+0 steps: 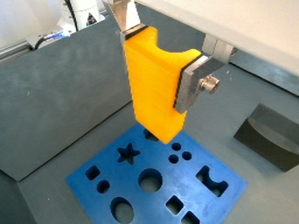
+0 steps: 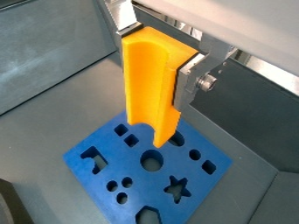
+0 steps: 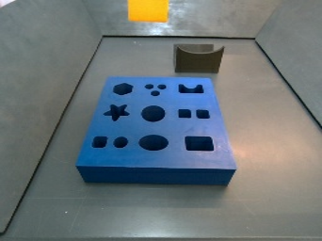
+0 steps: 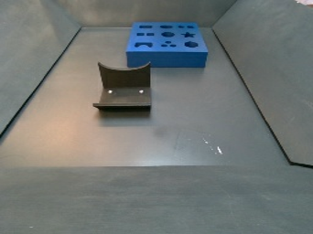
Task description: Insert the arch object.
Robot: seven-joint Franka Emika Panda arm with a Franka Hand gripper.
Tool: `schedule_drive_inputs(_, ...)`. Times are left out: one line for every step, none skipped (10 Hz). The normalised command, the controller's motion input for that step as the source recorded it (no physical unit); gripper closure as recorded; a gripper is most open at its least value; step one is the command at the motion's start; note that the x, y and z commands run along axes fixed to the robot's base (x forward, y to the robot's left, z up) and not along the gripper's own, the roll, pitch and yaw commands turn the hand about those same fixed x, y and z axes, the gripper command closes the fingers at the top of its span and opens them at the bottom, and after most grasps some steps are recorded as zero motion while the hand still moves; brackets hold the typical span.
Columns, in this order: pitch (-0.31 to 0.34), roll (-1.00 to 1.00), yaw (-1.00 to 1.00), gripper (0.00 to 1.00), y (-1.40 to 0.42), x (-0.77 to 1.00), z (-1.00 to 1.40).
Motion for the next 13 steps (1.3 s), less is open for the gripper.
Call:
schedule_drive_inputs(-0.019, 0.00, 0.00, 1.00, 0.05, 0.25, -0.43)
schedule_drive_inputs(0.000, -0.02, -0.03, 1.00, 0.12, 0.57, -0.65)
schedule_drive_inputs(0.044, -0.05, -0.07, 1.00, 0.25, 0.71, -0.85)
schedule_drive_inputs(0.047, -0.08, -0.07, 1.00, 0.29, 0.71, -0.89)
schedule_drive_inputs(0.050, -0.07, -0.08, 1.00, 0.31, 0.69, -0.91)
schedule_drive_inputs(0.014, -0.06, -0.14, 1.00, 0.34, 0.60, -0.91)
schedule_drive_inputs(-0.003, -0.05, -0.18, 1.00, 0.36, 0.51, -0.91)
schedule_drive_inputs(-0.064, 0.00, -0.18, 1.00, 0.28, 0.47, -0.77)
schedule_drive_inputs(-0.074, 0.02, -0.13, 1.00, 0.20, 0.49, -0.61)
schedule_drive_inputs(0.000, 0.08, -0.08, 1.00, 0.13, 0.67, -0.42)
schedule_drive_inputs(0.000, 0.10, -0.05, 1.00, 0.11, 0.64, -0.38)
schedule_drive_inputs(0.000, 0.11, 0.00, 1.00, 0.15, 0.47, -0.30)
schedule_drive_inputs(0.083, 0.08, 0.04, 1.00, 0.19, 0.32, -0.04)
